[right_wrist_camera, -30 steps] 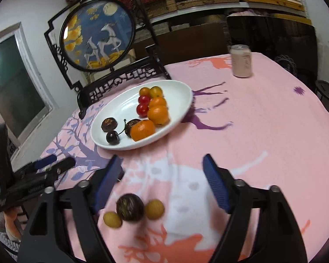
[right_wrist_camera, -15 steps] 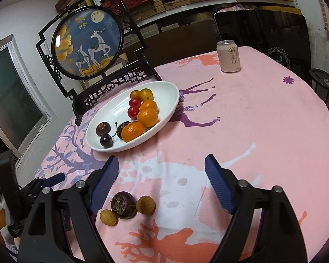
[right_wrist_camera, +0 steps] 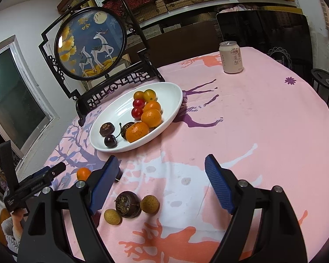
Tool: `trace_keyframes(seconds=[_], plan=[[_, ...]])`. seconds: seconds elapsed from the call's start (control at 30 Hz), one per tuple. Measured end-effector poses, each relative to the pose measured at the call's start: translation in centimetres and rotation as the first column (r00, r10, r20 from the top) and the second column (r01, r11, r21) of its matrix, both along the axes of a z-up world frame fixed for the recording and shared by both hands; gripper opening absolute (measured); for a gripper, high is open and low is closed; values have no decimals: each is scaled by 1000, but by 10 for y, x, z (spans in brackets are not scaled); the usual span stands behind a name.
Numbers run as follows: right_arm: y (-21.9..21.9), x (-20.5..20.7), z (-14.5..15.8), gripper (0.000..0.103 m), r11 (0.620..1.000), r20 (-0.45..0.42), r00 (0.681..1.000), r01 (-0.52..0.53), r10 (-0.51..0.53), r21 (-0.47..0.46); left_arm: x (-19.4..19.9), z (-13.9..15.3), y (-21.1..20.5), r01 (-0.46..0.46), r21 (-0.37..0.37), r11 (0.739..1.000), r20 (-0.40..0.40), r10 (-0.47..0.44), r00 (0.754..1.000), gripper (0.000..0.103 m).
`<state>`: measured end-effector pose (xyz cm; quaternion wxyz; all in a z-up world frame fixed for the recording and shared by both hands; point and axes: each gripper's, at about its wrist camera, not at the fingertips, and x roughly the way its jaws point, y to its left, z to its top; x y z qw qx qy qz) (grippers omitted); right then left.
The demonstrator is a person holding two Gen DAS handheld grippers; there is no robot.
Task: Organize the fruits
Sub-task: 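Open both tools over the plate and withdraw them toward the loose fruits, then grasp a tangerine with the left tool while the right tool grasps a tan round fruit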
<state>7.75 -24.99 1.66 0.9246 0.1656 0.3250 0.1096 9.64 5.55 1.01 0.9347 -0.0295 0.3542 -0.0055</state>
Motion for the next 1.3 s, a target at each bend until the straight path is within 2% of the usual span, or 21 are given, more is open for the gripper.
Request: trace_keyframes(seconds=[0.07,0.1,0.17,0.27,0.4,0.57,0.7,0.77,0.87,0.97,1.1,1.17,1.3], plan=[[0,0,0,81,1000,-4,1000,1,-1,2,-3,-3,-19,58,54,997,-1,-58,998,101],[0,1,0,81,1000,-6,1000,0,0,2,-4,-6,-30,80,107,991,-6,-80,997,101],[0,1,0,81,1000,-8,1000,-3,3,2,-1,-14,-41,97,163,982,-31,-94,995,101],[2,0,0,81,1000,-7,1000,-12,12,0,2,-21,-45,120,148,982,-63,-112,992,101],[4,0,0,81,1000,-7,1000,-17,17,-7,1,-20,-47,137,142,980,-46,-131,990,100],[4,1,-1,81,1000,-12,1000,-19,18,-8,9,-22,-52,170,138,976,-55,-164,985,81],[7,2,-3,81,1000,-20,999,-28,28,-14,20,-31,-57,193,147,970,-93,-180,979,65],[8,2,-4,81,999,-26,999,-38,37,-13,26,-36,-56,208,122,970,-128,-193,973,42],[14,4,-8,81,997,-58,995,-81,80,-13,30,-38,-51,220,55,974,-148,-210,966,38],[21,4,-11,80,993,-81,990,-117,115,-28,27,-37,-51,211,72,975,-140,-199,970,37],[26,-1,-21,56,985,-120,979,-167,162,-34,27,-36,-43,182,66,981,-135,-172,976,37],[26,-3,-27,47,983,-144,975,-179,172,-36,27,-35,-39,168,61,984,-133,-159,978,37],[27,-6,-35,44,982,-166,972,-179,165,-67,29,-37,-39,165,62,984,-143,-155,978,38]])
